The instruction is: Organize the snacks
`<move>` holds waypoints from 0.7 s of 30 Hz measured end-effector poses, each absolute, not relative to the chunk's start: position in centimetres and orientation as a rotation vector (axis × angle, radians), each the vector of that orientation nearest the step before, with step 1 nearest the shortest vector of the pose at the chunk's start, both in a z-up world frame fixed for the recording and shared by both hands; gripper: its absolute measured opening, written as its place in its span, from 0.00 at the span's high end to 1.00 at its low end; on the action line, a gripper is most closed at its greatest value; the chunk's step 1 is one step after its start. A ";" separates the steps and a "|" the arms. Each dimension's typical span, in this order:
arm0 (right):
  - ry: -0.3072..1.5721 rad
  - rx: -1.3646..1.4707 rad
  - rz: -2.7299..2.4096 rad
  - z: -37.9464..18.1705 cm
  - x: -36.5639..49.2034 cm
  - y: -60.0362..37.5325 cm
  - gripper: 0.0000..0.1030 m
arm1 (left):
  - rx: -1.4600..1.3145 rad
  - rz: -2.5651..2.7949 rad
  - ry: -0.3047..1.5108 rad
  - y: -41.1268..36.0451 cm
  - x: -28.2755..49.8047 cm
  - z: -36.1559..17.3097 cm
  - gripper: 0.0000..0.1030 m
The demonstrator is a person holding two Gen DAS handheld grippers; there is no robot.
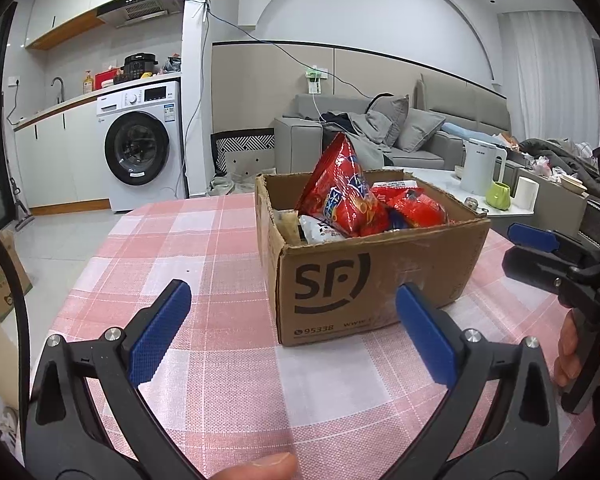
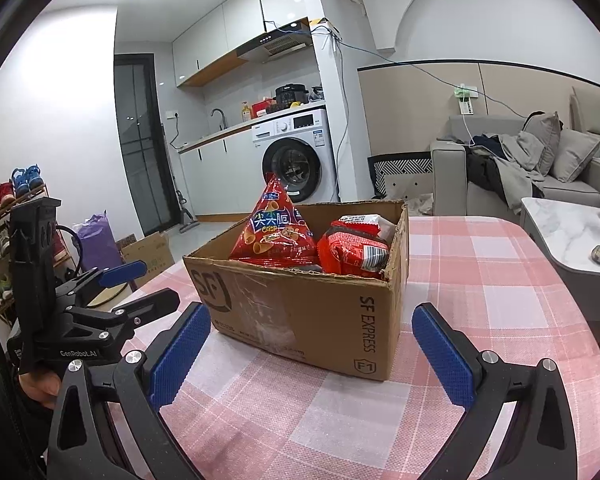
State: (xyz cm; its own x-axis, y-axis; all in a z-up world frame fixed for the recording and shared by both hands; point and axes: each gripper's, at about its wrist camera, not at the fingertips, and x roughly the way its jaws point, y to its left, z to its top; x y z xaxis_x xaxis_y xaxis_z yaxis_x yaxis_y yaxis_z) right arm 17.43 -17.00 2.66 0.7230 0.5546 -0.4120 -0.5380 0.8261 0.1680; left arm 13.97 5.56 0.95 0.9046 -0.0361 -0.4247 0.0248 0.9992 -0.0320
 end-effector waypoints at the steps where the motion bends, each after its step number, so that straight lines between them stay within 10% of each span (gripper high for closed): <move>1: 0.465 0.041 0.602 2.7 17.5 -17.1 0.00 | -0.029 -0.029 0.440 5.6 14.0 0.9 0.01; 21: 0.452 0.050 0.590 2.6 17.3 -17.4 0.00 | -0.030 -0.027 0.428 5.6 13.7 0.8 0.01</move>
